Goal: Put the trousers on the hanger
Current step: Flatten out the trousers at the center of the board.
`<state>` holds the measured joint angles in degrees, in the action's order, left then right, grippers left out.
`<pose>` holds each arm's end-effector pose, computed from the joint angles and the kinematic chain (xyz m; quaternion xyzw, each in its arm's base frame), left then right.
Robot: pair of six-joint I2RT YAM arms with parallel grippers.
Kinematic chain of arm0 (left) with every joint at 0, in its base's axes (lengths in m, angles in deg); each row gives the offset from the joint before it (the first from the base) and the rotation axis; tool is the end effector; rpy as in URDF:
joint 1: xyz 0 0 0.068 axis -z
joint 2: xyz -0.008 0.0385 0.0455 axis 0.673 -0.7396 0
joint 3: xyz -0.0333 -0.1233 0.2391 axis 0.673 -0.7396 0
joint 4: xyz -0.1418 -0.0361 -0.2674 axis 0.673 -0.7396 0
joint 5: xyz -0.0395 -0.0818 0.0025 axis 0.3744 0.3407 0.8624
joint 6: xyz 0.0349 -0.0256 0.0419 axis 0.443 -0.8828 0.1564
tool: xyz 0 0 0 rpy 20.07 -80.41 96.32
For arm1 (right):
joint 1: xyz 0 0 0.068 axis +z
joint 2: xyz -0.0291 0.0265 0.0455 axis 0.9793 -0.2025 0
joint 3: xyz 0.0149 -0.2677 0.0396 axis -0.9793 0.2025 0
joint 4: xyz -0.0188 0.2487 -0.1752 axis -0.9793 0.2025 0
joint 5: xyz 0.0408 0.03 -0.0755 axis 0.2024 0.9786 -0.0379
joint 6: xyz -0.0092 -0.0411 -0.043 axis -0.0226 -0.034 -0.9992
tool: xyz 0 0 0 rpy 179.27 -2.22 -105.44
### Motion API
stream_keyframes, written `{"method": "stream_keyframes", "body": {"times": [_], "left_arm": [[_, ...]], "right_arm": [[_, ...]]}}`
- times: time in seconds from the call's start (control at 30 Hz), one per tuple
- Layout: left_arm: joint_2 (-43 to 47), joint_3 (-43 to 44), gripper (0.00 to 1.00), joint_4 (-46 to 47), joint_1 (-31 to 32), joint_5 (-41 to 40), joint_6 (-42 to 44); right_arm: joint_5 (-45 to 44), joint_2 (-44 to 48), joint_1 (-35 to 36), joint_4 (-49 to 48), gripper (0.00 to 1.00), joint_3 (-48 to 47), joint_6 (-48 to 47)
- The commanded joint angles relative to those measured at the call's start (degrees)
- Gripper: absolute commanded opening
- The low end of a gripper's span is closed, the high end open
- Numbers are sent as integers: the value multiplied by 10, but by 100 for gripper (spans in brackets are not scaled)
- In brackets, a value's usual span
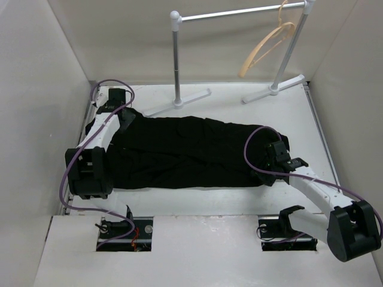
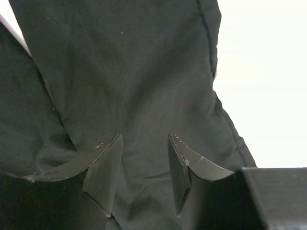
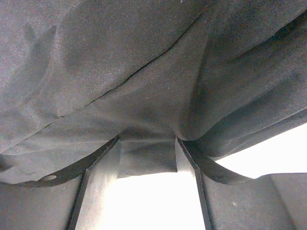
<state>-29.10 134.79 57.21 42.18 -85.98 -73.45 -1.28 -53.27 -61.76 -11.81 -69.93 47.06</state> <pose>0.4138 0.0116 0.2363 -0.4145 0.8282 -0.0410 0.3749 0.2199 0.0650 0.1395 0.2876 0.9303 0.1233 0.1912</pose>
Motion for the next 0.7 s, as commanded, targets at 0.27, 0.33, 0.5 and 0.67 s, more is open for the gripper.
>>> {"method": "stream_keyframes", "body": {"times": [0.27, 0.33, 0.5, 0.67], "left_arm": [[6, 30, 41, 6, -3, 12, 3], [18, 22, 41, 11, -3, 7, 4], [-5, 29, 42, 11, -11, 14, 4], [-44, 50, 43, 16, -17, 14, 10]], "right_arm": [[41, -78, -184, -21, 27, -443, -100], [44, -76, -190, -21, 27, -460, -101], [18, -118, -222, -35, 33, -408, -102], [13, -160, -289, -110, 51, -331, -102]]}}
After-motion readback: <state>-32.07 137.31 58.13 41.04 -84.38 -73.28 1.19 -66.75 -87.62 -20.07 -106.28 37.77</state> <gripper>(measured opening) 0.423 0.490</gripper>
